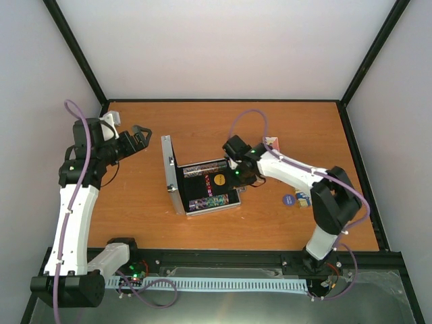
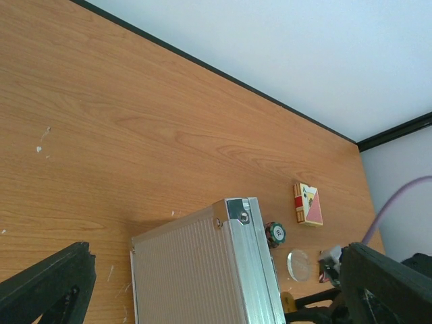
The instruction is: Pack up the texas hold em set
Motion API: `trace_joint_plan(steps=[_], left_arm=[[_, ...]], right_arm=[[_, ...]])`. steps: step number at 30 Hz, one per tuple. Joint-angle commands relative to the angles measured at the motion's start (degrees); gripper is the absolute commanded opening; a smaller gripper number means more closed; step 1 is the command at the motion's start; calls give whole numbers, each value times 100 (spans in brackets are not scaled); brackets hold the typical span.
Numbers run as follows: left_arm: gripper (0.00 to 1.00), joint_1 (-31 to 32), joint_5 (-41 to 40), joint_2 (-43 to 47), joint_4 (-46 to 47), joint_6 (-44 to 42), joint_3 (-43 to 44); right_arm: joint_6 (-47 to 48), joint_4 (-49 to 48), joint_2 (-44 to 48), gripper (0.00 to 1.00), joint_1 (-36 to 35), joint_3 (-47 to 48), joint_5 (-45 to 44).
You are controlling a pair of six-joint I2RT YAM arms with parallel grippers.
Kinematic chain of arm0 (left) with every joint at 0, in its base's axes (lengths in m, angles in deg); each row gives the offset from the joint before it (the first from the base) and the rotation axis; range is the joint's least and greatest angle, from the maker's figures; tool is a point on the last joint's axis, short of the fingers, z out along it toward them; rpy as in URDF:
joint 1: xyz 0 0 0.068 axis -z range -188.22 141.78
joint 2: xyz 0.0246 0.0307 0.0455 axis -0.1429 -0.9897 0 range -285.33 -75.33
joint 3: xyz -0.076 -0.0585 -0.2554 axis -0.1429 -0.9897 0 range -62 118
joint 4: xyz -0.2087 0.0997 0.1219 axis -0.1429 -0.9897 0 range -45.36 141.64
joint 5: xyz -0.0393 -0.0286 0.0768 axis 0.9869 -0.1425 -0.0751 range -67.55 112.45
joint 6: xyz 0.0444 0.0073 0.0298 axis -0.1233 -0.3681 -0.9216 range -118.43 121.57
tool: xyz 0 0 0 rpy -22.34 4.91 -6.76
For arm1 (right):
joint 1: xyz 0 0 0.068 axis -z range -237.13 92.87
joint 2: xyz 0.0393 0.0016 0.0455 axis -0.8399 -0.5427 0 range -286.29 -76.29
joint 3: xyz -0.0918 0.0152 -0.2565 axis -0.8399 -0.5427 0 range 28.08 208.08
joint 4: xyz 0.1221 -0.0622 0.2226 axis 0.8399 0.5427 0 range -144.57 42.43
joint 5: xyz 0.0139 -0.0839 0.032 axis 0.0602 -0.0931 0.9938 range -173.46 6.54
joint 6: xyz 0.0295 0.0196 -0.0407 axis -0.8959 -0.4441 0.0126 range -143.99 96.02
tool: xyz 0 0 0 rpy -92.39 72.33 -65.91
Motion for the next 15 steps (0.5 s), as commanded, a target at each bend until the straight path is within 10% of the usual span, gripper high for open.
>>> trace_joint_plan(steps=[1,15], left_arm=[[100,13,2,101,-88,-189,12],[100,12,40,79,-197,-238,63]], right_arm=[[339,-126,-606,50,-402,625,370],[920,-21,-2349,50,-1043,2375,723]])
